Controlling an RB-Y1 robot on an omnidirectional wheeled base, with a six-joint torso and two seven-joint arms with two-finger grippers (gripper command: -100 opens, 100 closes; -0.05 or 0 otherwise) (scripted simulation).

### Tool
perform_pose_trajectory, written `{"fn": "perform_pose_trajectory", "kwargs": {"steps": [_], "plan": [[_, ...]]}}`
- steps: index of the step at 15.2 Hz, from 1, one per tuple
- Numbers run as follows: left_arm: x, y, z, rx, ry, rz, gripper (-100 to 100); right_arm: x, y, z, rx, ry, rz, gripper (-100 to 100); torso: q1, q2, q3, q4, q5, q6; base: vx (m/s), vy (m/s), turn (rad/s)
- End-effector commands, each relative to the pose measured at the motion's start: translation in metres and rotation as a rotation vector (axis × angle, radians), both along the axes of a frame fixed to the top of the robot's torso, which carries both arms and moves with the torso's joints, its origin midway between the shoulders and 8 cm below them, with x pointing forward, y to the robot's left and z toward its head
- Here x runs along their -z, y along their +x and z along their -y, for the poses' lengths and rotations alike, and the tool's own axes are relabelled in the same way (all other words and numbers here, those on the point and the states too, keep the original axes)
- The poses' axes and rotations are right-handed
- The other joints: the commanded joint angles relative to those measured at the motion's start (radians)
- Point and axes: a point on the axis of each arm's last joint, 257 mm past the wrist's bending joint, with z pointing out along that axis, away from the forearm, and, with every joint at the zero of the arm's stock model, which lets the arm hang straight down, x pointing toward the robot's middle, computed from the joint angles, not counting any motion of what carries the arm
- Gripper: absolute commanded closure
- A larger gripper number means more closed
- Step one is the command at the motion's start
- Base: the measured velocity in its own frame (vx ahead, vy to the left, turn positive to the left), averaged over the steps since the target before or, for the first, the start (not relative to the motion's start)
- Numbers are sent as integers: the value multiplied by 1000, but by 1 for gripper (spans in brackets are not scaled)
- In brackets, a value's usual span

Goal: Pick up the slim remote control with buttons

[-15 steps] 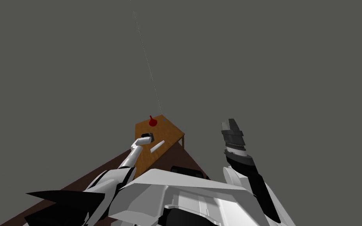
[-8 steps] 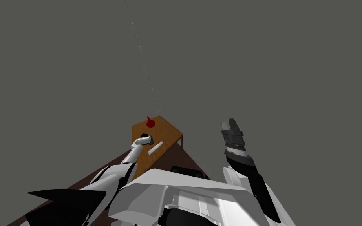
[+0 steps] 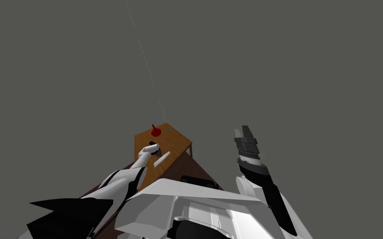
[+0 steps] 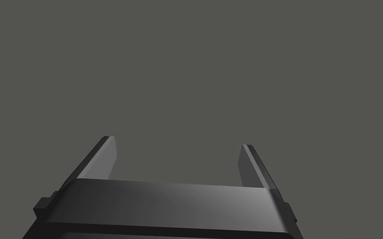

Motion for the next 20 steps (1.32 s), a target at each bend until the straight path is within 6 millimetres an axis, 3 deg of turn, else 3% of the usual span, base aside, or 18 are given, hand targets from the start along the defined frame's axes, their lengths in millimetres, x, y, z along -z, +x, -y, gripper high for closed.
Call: {"fn": "perform_pose_trajectory", "kwargs": {"steps": [1,9,13,17,19,20], "plan": [[11,-16,6,-32,-43,-54,-100,0,0,0,0,0,0,0,0,0,0,0,0,0,25,12,-108],[35,-61,31,-136,-183,-203,-100,0,0,0,0,0,0,0,1,0,0,0,0,0,21,17,-76],[39,-70,37,-155,-209,-232,-100,0,0,0,0,0,0,0,1,0,0,0,0,-1,18,22,-38],[53,-99,55,-195,-267,-308,-100,0,0,0,0,0,0,0,3,-1,-1,0,1,-1,39,55,-61],[52,-97,53,-191,-261,-299,-100,0,0,0,0,0,0,0,4,-1,-1,0,1,-1,32,49,-7],[61,-102,59,-200,-263,-299,-100,0,0,0,0,0,0,0,3,-1,-1,0,1,-1,9,31,-51]]}}
